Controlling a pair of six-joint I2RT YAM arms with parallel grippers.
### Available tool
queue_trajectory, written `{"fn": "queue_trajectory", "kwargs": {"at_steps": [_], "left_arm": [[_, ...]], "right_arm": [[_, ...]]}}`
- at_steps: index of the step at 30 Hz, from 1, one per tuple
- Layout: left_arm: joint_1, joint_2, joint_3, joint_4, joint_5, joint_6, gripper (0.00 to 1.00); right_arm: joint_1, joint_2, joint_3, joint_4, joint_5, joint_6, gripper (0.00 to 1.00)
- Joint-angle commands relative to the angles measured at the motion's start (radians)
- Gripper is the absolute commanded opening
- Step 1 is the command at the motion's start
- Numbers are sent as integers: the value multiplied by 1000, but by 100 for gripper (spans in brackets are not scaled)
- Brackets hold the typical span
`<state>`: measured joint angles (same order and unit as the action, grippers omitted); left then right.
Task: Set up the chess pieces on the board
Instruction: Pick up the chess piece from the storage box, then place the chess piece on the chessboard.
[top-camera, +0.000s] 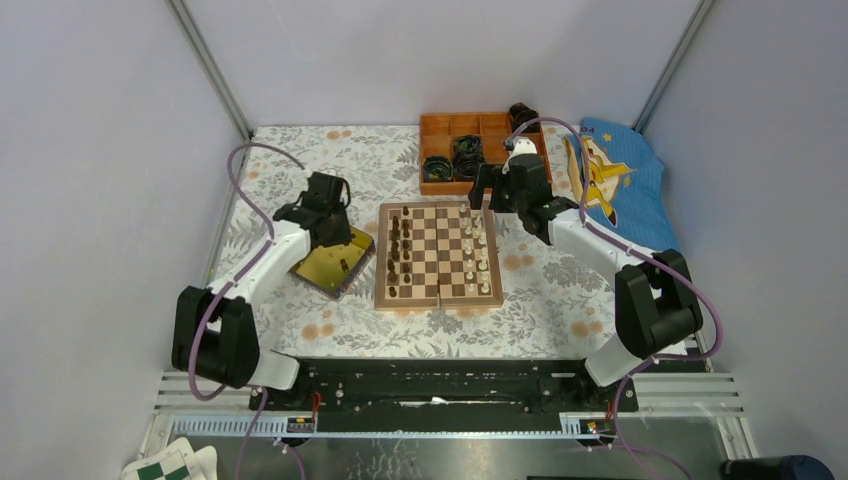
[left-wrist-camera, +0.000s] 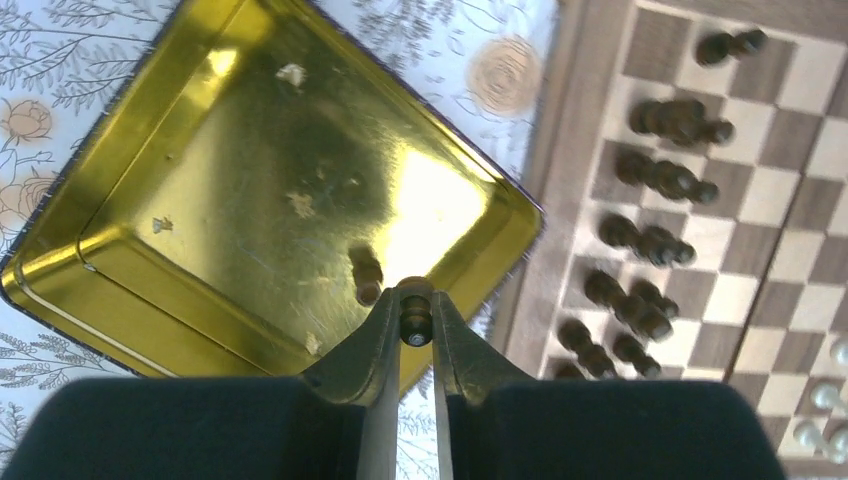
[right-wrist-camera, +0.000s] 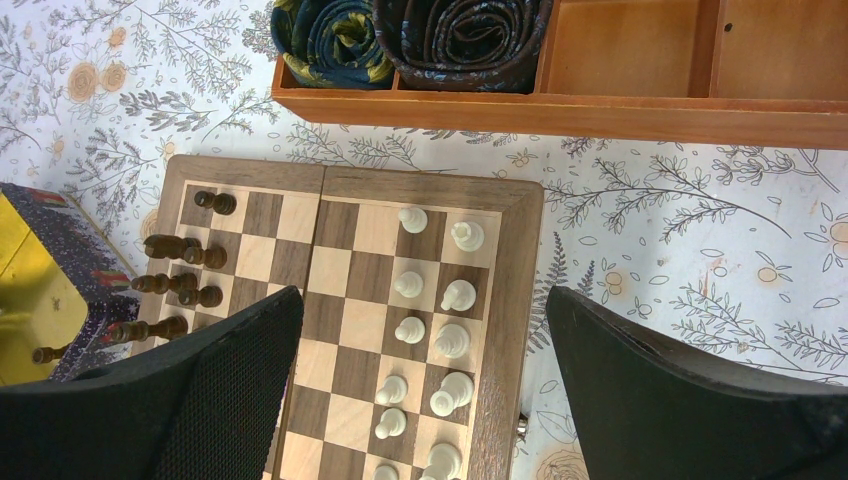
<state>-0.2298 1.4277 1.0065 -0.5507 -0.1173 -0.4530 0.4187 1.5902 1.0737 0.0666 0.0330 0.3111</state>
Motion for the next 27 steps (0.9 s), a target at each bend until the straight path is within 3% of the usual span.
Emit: {"fn": "queue_trajectory", "kwargs": {"at_steps": [1, 15, 27], "left_arm": [[-92, -55, 35, -63, -65, 65, 1], [-495, -102, 54, -141, -85, 93, 0], [-651, -28, 57, -146, -106, 88, 0]], "right_arm": [[-5, -27, 0, 52, 5, 0, 100], [-5, -29, -1, 48, 25, -3, 100], [-5, -27, 0, 46, 31, -6, 100]]}}
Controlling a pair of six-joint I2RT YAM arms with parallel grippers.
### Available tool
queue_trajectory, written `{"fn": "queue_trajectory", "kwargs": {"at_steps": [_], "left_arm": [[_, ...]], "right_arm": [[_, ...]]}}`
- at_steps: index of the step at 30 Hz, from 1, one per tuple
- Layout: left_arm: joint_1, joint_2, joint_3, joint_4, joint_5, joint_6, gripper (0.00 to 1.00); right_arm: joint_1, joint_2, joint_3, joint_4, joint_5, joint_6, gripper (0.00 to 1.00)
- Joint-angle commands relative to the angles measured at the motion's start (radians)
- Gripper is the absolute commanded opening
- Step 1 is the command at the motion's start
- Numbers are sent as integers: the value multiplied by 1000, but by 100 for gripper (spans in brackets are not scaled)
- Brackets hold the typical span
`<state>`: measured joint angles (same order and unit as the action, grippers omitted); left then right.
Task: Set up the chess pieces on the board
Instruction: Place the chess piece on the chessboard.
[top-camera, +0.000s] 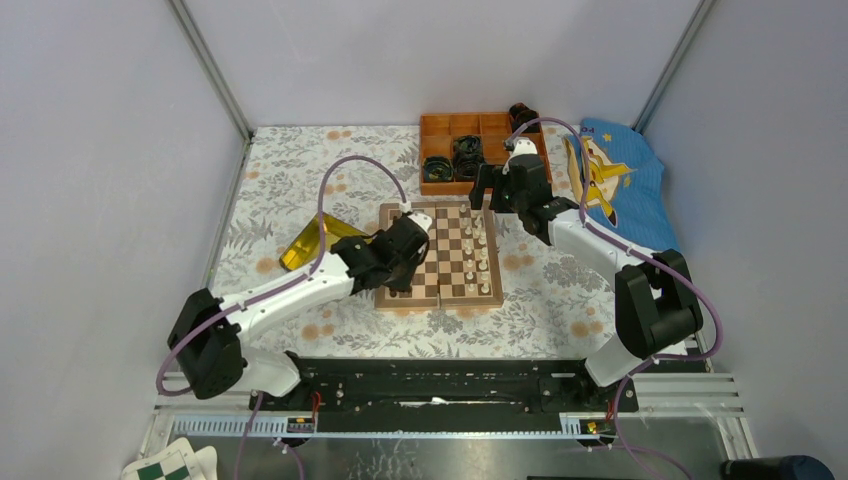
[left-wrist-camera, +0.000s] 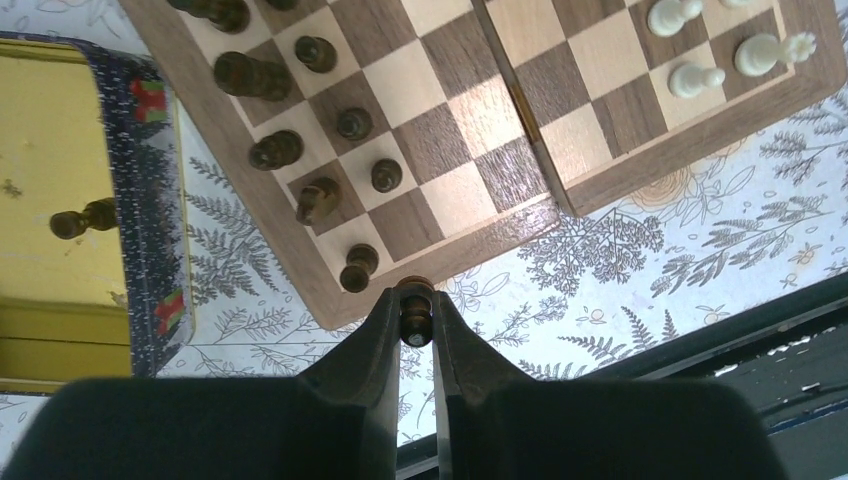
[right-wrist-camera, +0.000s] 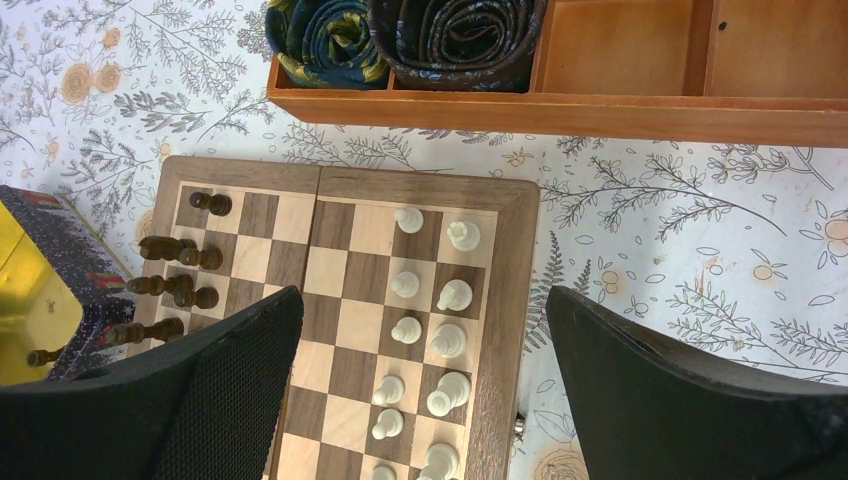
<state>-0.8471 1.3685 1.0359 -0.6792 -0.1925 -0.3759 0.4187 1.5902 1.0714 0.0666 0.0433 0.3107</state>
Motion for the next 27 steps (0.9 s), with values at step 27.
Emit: {"fn": "queue_trajectory", "kwargs": {"at_steps": [27], "left_arm": [[-55, 111, -107, 193, -83, -5, 5]], "right_arm": [[-5, -26, 2, 44, 20, -7, 100]]}}
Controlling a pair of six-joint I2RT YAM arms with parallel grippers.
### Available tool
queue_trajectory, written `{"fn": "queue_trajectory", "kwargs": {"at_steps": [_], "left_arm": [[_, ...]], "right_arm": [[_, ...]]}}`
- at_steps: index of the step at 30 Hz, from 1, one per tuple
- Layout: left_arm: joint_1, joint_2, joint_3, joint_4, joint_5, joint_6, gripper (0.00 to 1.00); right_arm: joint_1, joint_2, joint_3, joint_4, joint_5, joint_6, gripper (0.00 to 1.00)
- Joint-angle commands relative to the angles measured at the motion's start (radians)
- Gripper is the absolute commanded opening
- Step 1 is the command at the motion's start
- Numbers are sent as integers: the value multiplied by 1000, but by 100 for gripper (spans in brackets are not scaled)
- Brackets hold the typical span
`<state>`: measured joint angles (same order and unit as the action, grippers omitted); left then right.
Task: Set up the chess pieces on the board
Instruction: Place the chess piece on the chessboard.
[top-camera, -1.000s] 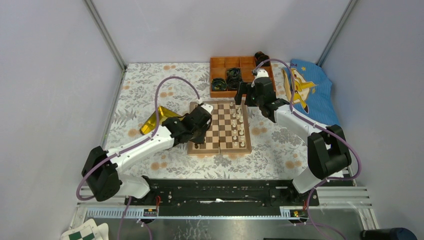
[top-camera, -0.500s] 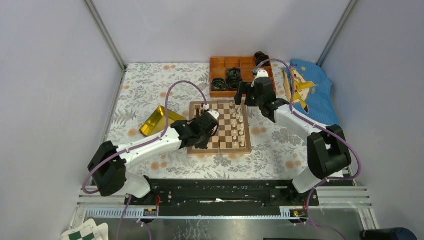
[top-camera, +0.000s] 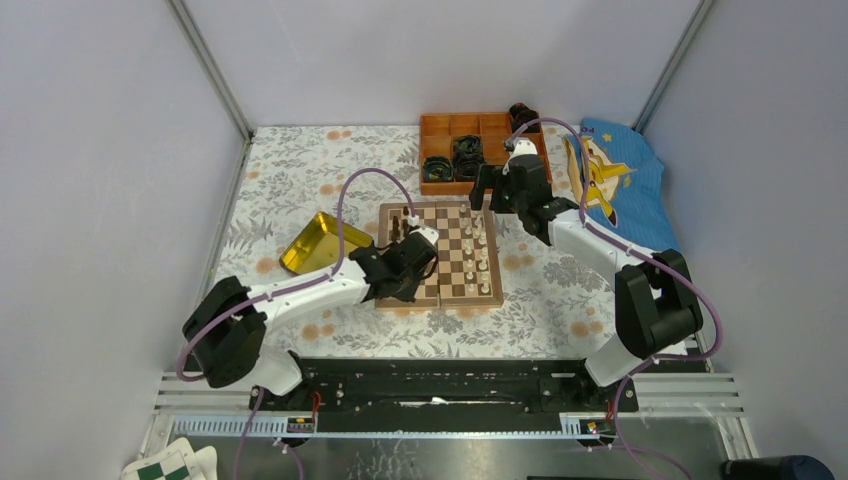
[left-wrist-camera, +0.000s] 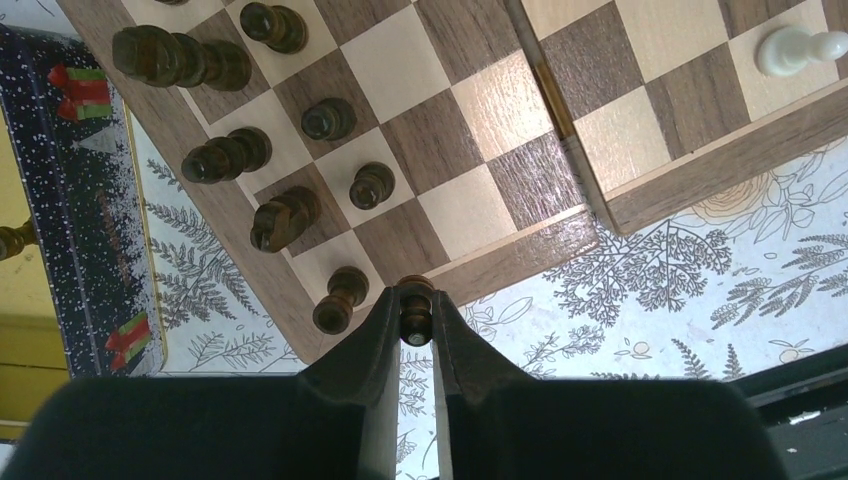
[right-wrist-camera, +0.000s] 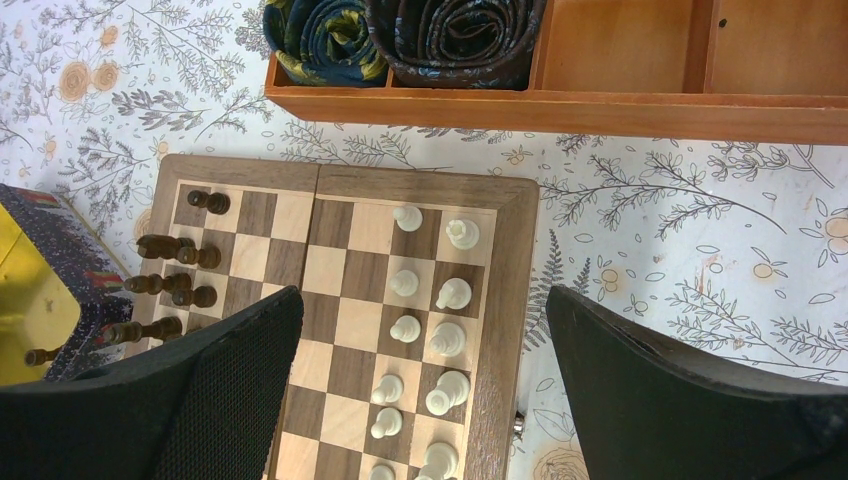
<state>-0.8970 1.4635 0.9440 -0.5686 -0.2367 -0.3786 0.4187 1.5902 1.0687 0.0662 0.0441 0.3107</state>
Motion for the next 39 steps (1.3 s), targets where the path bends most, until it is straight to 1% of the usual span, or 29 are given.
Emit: {"fn": "queue_trajectory", "kwargs": {"at_steps": [1, 15, 29, 36, 39], "left_arm": [[-5, 20, -17, 86, -40, -2, 5], [17, 37, -51, 148, -39, -4, 9], [42, 46, -61, 165, -23, 2, 12], [46, 51, -60, 166, -14, -3, 21], [46, 50, -59, 164, -11, -2, 22]], "right_arm": [[-5, -26, 5, 44, 19, -7, 100], [-5, -20, 4, 46, 17, -7, 100], [-5, -9, 8, 46, 16, -7, 100], [-5, -6, 9, 46, 16, -7, 100], [-5, -6, 10, 46, 16, -7, 100]]}}
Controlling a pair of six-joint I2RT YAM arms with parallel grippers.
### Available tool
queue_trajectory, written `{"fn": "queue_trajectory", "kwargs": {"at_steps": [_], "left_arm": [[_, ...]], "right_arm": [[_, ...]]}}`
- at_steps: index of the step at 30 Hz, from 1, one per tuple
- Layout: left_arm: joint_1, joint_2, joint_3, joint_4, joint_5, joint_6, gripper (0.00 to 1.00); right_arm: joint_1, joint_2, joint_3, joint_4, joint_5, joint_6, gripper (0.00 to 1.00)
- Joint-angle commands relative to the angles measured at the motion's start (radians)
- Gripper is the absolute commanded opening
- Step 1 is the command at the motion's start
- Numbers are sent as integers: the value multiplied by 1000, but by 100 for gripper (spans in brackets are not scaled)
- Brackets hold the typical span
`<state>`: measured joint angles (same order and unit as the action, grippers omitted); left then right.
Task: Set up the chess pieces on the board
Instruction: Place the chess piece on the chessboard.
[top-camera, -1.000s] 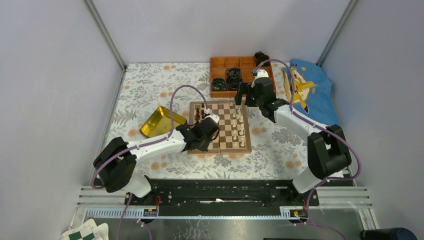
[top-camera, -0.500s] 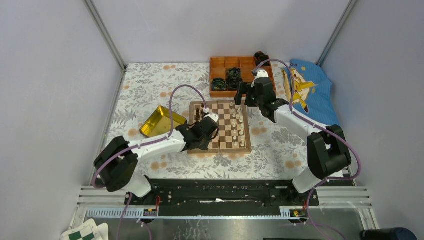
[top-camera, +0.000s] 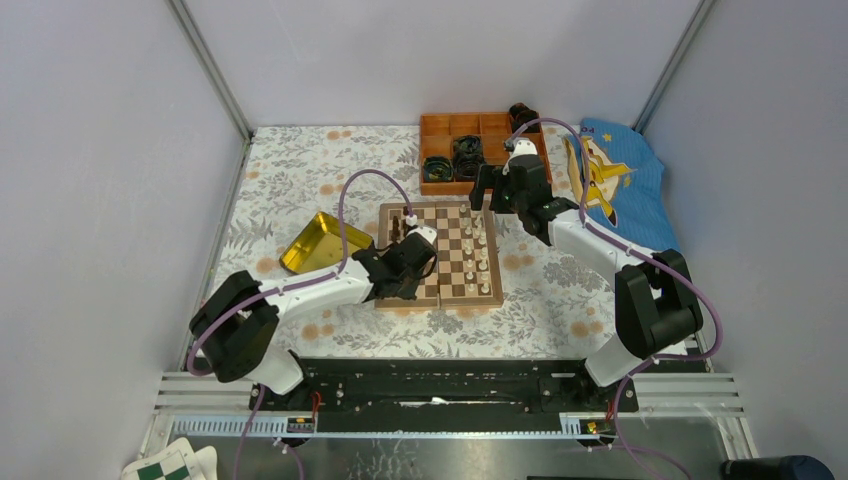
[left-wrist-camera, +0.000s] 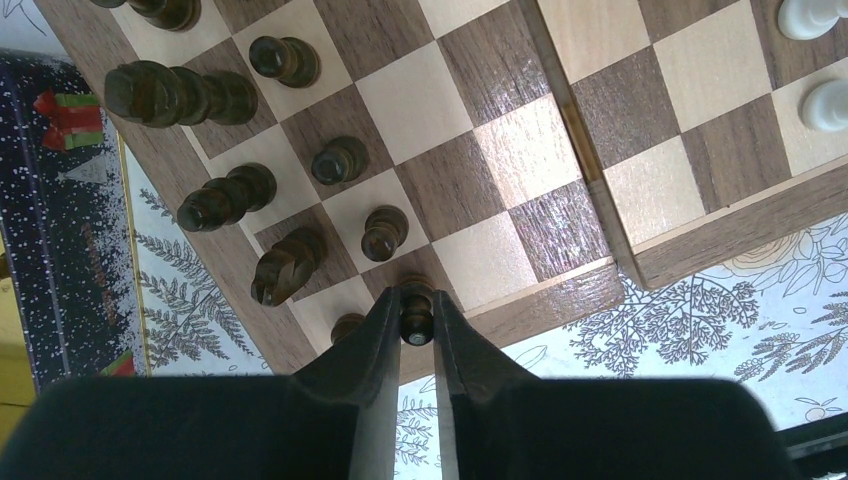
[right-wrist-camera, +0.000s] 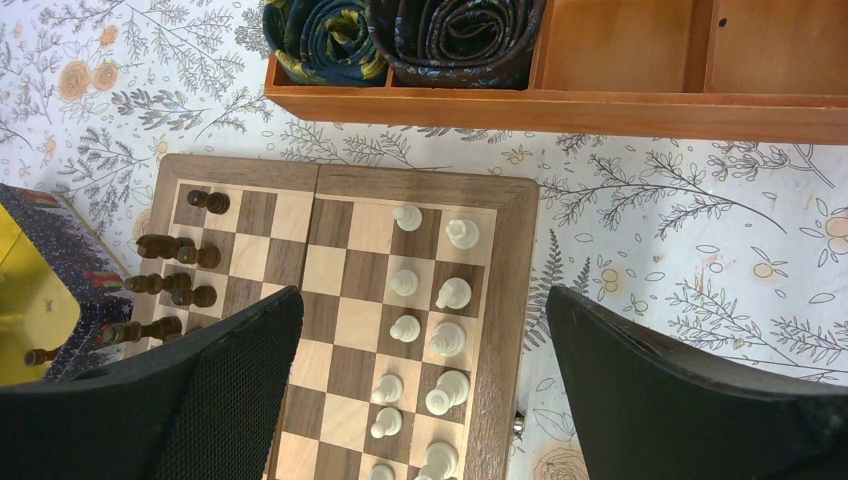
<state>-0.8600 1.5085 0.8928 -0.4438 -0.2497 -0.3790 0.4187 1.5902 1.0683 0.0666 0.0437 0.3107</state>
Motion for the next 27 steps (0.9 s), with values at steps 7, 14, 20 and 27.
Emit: {"fn": "queue_trajectory", "kwargs": {"at_steps": [7, 14, 20, 27], "left_arm": [[11, 6, -2, 34, 4, -3, 25], [10, -1, 8, 22, -2, -3, 31], [11, -20, 62, -20, -11, -3, 31], [10, -87, 165, -121, -18, -22, 32]], "right_arm": [[-5, -5, 10, 46, 16, -6, 100], [-5, -5, 10, 45, 13, -6, 100], [-5, -9, 10, 47, 13, -7, 100], [-5, -18, 9, 45, 10, -7, 100]]}}
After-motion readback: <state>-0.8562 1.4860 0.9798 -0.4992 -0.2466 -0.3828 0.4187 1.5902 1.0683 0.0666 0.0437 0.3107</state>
